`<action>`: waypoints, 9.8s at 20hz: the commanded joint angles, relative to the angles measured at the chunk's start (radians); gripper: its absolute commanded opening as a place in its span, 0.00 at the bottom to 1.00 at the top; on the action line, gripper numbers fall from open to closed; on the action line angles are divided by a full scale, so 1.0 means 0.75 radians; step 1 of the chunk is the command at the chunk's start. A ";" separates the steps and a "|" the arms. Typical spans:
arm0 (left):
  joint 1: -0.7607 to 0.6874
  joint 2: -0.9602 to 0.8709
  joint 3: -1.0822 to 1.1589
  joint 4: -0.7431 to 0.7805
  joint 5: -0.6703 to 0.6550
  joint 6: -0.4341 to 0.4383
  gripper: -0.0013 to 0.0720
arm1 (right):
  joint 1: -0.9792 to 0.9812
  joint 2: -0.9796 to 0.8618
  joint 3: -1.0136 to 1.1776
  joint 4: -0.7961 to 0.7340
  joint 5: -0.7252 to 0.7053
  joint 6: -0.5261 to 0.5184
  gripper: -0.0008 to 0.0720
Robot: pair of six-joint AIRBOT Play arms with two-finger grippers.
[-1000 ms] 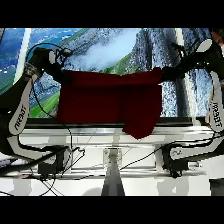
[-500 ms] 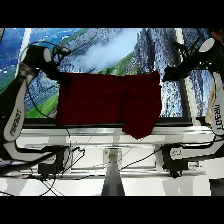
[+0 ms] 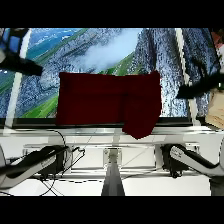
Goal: Fold the clothes and pants, and hang the long-sleeved shirts on hangers.
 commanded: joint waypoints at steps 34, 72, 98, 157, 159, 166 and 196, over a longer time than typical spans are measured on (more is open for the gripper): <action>0.545 -0.240 -0.775 -0.566 -0.055 0.298 0.77 | 0.163 -0.090 -0.624 0.359 -0.335 -0.242 0.43; -0.011 -0.617 -0.157 -1.166 0.808 0.494 0.03 | 0.302 -0.131 0.023 0.597 -1.298 -0.042 0.03; 0.044 -0.864 -0.116 -1.152 0.487 0.534 0.17 | 0.475 -0.260 0.023 0.457 -1.278 -0.038 0.62; -0.634 -0.576 0.091 -0.423 0.633 0.333 0.81 | 0.384 -0.872 0.389 0.573 -0.572 0.093 0.97; -0.597 -0.519 0.091 -0.333 0.623 0.333 0.81 | 0.497 -0.872 0.395 0.580 -0.659 0.094 0.96; -0.517 -0.341 0.091 -0.031 0.574 0.333 0.81 | 0.753 -0.867 0.425 0.564 -0.860 0.097 0.03; -0.212 -0.186 0.091 -0.016 0.345 -0.745 0.04 | -0.737 0.002 0.648 -0.533 -0.213 1.421 0.96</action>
